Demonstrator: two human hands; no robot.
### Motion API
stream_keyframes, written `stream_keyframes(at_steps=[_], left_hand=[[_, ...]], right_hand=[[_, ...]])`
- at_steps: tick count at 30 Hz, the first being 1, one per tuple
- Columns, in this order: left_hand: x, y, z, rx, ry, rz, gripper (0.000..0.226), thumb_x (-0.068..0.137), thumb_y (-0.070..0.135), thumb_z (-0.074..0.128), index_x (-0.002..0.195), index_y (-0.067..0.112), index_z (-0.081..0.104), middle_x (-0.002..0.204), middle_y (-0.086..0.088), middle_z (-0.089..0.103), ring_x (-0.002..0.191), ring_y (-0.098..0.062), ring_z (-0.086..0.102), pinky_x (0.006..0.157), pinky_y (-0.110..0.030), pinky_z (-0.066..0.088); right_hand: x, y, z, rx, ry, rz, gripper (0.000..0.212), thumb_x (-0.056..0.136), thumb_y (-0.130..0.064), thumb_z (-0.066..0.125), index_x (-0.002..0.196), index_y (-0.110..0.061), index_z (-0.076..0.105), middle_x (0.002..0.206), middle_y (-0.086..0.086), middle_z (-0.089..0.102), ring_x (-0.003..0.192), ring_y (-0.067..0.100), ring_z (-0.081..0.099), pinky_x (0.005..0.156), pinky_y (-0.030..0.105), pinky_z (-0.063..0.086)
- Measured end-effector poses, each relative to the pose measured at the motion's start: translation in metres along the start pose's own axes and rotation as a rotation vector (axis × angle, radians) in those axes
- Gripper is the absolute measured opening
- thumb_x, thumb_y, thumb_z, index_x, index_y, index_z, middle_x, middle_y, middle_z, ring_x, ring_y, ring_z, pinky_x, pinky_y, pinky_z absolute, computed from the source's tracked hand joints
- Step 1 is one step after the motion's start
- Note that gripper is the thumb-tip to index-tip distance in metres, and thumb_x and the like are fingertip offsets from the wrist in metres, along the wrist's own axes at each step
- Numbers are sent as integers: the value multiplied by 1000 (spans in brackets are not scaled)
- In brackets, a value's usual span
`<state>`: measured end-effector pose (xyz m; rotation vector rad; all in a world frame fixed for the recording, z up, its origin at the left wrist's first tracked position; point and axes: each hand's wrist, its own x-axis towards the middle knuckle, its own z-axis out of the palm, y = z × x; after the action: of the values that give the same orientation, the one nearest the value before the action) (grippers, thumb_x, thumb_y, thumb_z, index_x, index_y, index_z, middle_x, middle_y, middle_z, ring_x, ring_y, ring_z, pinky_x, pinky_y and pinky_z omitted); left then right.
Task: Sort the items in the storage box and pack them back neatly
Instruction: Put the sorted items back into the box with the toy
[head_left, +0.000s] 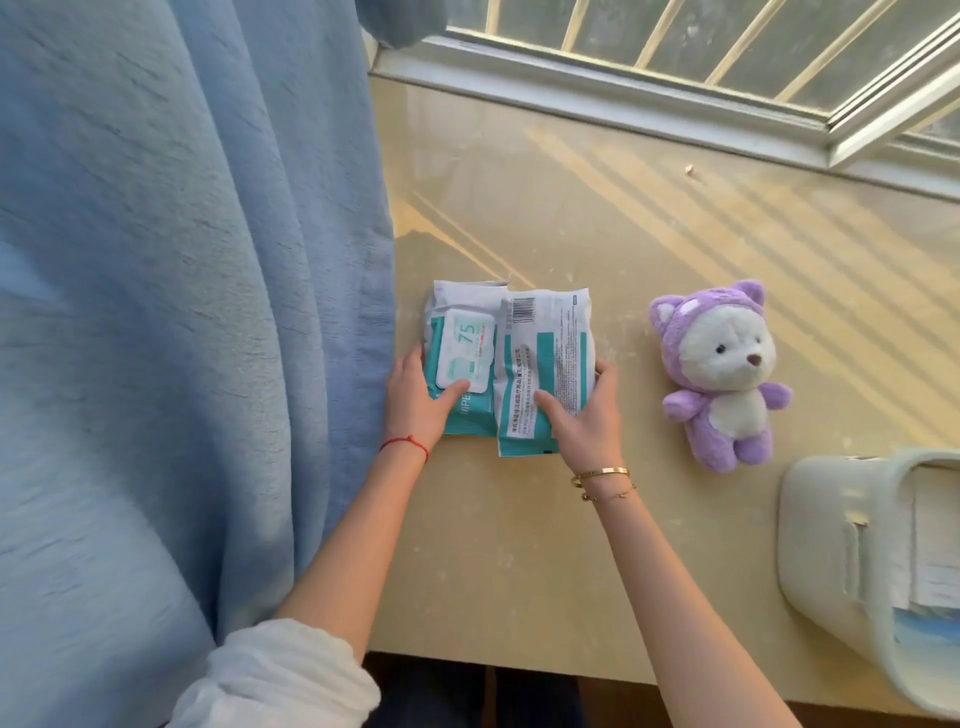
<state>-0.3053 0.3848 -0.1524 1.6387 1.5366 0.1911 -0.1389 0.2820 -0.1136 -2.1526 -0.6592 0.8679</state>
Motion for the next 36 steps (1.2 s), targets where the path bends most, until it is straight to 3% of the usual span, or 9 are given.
stream_keyframes(at_steps=[3, 8, 11, 15, 18, 21, 26, 32, 36], left_hand=[[-3, 10, 1, -5, 9, -24, 60, 74, 35, 76, 124, 12, 51, 116, -9, 51, 108, -25, 50, 90, -35, 43], [-18, 34, -8, -24, 23, -52, 56, 73, 29, 78, 119, 11, 52, 111, -3, 48, 99, -20, 53, 83, -31, 46], [-39, 51, -21, -52, 38, -34, 47, 74, 22, 78, 113, 11, 53, 108, -1, 48, 96, -16, 51, 77, -25, 41], [-83, 77, -34, -115, 34, -14, 46, 73, 21, 78, 110, 15, 53, 115, -1, 55, 101, -19, 55, 83, -36, 50], [-124, 107, -35, -213, 9, -15, 46, 74, 19, 79, 110, 17, 51, 115, 1, 61, 102, -18, 61, 83, -37, 54], [-168, 144, -24, -288, -9, 4, 47, 73, 17, 79, 110, 17, 51, 117, -2, 63, 103, -15, 61, 86, -38, 54], [-236, 207, 29, -384, -23, 27, 47, 72, 15, 81, 107, 20, 50, 111, 2, 61, 100, -12, 60, 86, -31, 52], [-309, 269, 131, -448, -72, -1, 44, 73, 16, 79, 107, 22, 51, 109, 5, 63, 101, -11, 62, 83, -32, 55], [-340, 297, 200, -464, -78, -14, 42, 74, 14, 78, 107, 21, 52, 111, 4, 64, 101, -9, 62, 78, -22, 53]], right_hand=[[-8, 6, -10, 16, 14, 16, 58, 79, -9, 73, 124, -8, 37, 110, -5, 54, 93, 7, 55, 68, -2, 38], [-29, 6, -34, 94, 44, 52, 58, 79, -9, 73, 124, -9, 36, 105, -13, 53, 92, -5, 55, 72, 0, 42], [-45, 2, -58, 137, 71, 46, 56, 79, -12, 74, 121, -10, 39, 109, -9, 57, 97, -1, 58, 83, 12, 47], [-72, -5, -102, 192, 99, 13, 53, 79, -13, 74, 122, -12, 43, 115, -5, 59, 102, 4, 59, 84, 15, 49], [-94, -1, -144, 220, 120, 8, 56, 79, -15, 75, 125, -14, 43, 119, -3, 59, 108, 10, 59, 89, 29, 52], [-114, 12, -195, 230, 124, 9, 64, 79, -20, 75, 132, -17, 39, 124, -3, 56, 112, 11, 57, 89, 29, 52], [-141, 50, -293, 208, 125, 2, 56, 83, -17, 71, 129, -15, 39, 122, -2, 56, 106, 8, 59, 68, 13, 54], [-149, 123, -408, 230, 129, 46, 53, 83, -17, 71, 125, -20, 39, 124, 0, 58, 109, 16, 61, 82, 40, 58], [-142, 167, -460, 216, 139, 51, 55, 83, -13, 70, 127, -17, 37, 122, -1, 56, 102, 12, 61, 68, 17, 57]])
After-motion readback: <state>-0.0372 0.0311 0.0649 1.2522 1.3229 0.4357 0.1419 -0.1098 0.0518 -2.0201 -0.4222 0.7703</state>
